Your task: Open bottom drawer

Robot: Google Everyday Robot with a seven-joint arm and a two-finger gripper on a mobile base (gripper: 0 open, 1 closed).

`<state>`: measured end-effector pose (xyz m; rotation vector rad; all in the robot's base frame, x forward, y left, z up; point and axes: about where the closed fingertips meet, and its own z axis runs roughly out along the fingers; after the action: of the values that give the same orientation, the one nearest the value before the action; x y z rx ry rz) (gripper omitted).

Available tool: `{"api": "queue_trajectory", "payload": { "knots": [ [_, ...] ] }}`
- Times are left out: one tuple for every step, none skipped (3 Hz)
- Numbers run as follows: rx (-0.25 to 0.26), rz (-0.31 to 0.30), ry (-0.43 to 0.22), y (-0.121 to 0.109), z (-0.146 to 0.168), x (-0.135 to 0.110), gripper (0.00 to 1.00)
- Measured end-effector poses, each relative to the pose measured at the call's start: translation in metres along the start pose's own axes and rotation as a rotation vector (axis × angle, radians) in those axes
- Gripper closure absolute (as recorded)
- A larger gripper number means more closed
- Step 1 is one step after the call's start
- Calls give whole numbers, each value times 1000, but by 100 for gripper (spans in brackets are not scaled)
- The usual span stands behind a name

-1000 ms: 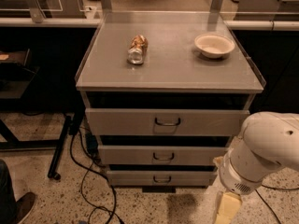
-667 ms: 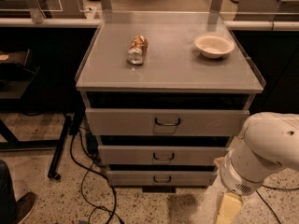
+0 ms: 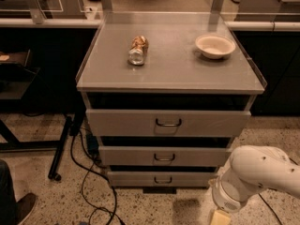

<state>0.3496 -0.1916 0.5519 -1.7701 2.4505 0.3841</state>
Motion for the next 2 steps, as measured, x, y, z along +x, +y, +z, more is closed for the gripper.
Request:
{"api": "queue_trajectory", "payload": {
  "knots": [
    [-21,10,-16,-11,38,3,0],
    [-32,13,-20,-11,48,4,0]
  ]
}}
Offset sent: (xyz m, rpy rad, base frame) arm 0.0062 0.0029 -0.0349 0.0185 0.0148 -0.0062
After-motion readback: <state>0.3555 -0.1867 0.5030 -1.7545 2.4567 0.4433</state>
